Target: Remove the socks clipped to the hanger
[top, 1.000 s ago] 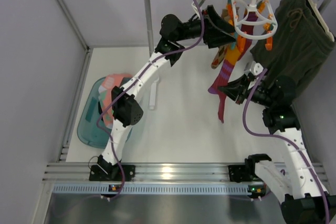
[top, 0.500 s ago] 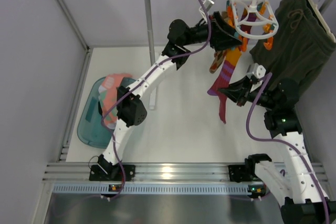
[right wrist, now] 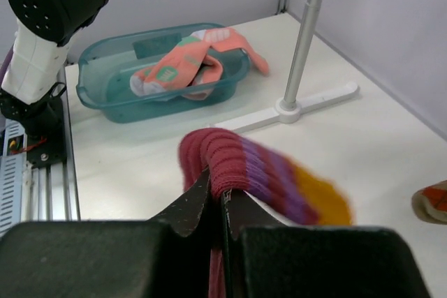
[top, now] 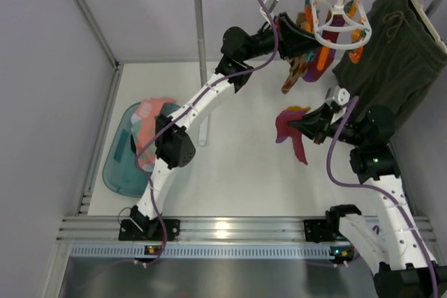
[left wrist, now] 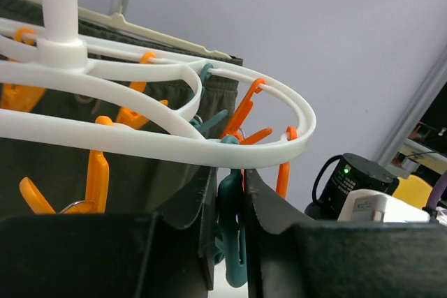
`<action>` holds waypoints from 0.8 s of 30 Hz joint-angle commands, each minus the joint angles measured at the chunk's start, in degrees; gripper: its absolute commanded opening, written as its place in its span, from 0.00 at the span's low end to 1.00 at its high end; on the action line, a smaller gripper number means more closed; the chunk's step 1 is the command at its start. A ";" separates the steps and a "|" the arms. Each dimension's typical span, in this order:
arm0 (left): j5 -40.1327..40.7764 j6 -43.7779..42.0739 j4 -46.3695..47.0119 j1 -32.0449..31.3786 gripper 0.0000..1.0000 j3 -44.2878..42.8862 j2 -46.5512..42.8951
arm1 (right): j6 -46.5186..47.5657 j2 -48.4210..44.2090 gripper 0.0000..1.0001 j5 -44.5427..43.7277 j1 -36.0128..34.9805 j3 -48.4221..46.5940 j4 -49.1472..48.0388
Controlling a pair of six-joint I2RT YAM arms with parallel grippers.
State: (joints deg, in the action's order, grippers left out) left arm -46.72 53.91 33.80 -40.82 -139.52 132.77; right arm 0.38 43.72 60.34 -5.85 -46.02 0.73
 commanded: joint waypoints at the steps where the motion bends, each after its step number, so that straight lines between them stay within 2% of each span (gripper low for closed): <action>1: 0.31 -0.21 2.85 -0.23 0.13 -1.98 -0.14 | -0.03 -0.39 0.00 2.51 0.31 0.93 -0.12; 2: 0.40 -0.21 2.85 -0.23 0.04 -1.89 -0.14 | -0.03 -0.39 0.00 2.33 0.31 1.28 -0.20; 5: 0.58 -0.21 2.85 -0.23 0.04 -1.72 -0.23 | -0.03 -1.01 0.00 1.72 0.31 2.16 -0.12; 8: 1.01 -0.91 2.76 -0.14 0.39 0.65 -1.37 | -3.10 -1.54 0.00 0.75 0.31 3.30 -3.44; 9: 1.10 -1.87 2.85 -0.14 0.60 3.18 -1.98 | -3.80 -1.62 0.00 0.66 0.31 3.65 -4.15; 10: 1.19 -2.49 2.85 -0.14 0.64 4.77 -3.64 | -4.85 -1.63 0.00 0.22 0.22 3.92 -4.59; 12: 2.33 -5.03 2.76 -0.05 0.65 10.72 -6.11 | -5.56 -1.80 0.00 -2.05 0.31 4.62 -5.48; 14: 4.95 -6.70 2.85 0.21 0.82 15.74 -10.24 | -6.53 -1.98 0.00 -3.55 0.22 5.41 -6.18; 15: 5.93 -8.10 2.76 0.65 0.84 18.21 -11.82 | -6.97 -1.80 0.00 -3.82 0.22 5.68 -7.31; 17: 8.47 -9.61 2.67 1.87 0.98 26.21 -16.98 | -8.64 -1.19 0.00 -3.82 -0.04 5.94 -8.46; 20: 11.90 -13.29 0.93 3.98 0.99 36.84 -24.56 | -8.38 1.01 0.00 -5.49 -1.79 5.33 -8.12; 24: 21.55 -20.57 -9.59 6.45 0.99 46.26 -32.91 | -6.45 5.13 0.00 -11.02 -6.97 3.57 -6.89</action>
State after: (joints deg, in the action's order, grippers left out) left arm -33.91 41.21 28.10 -36.32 -96.38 109.51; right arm -7.11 46.63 53.47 -9.50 -39.83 -2.79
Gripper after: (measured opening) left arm 0.984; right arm 0.008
